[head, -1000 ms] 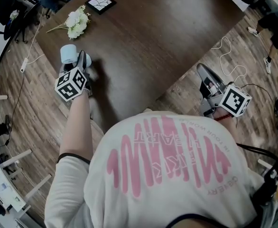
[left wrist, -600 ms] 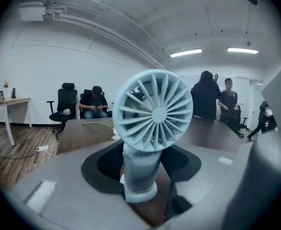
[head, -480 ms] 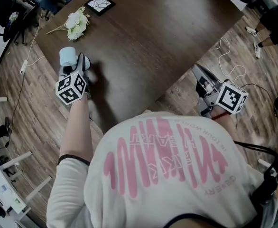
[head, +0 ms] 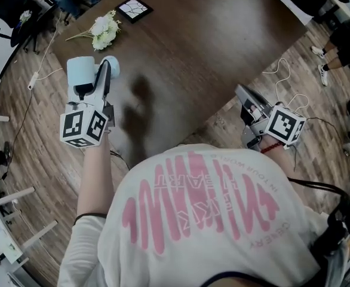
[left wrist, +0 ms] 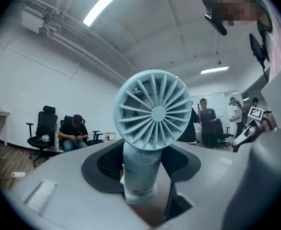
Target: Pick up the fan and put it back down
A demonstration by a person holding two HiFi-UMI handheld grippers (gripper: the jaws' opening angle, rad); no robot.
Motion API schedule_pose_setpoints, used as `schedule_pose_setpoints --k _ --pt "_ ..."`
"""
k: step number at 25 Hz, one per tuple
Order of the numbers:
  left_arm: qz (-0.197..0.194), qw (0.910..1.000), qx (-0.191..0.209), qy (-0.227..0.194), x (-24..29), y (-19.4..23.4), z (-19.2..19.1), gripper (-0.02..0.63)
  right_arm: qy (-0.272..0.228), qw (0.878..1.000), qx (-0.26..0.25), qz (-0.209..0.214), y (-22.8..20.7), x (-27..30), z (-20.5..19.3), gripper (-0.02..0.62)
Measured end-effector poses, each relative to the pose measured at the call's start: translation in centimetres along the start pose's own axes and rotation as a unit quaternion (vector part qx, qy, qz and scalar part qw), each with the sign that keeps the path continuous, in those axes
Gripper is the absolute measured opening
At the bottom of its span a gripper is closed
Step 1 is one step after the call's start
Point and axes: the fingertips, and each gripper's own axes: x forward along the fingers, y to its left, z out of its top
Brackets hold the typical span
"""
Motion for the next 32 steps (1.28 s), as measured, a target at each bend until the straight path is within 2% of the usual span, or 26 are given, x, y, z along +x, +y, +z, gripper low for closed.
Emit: schedule_pose_setpoints --k 4,10,14,21,32 --pt "-0.038 0.9988 -0.007 -0.029 -1.4 -3.4 4.5 0.241 0.013 1.0 -0.005 0.013 0.9 0.4 -0.7 0.006" --pt "-0.069 0.9956 -0.018 -0.061 -3.7 -6.4 8.6 0.241 0.025 0.999 -0.012 0.023 1.9 0.5 -1.3 0.006" --pt "-0.067 0.996 -0.012 -0.058 -4.6 -7.1 8.7 0.241 0.023 0.999 -0.004 0.025 1.8 0.0 -1.9 0.006" --pt "-0.084 0.9925 -0.053 -0.072 -6.9 -7.5 9.5 0.242 0.014 1.0 0.009 0.027 1.8 -0.9 -2.1 0.006" --pt "-0.07 0.994 -0.053 -0.065 -8.6 -7.0 9.6 0.242 0.006 1.0 -0.008 0.028 1.6 -0.6 -1.9 0.006"
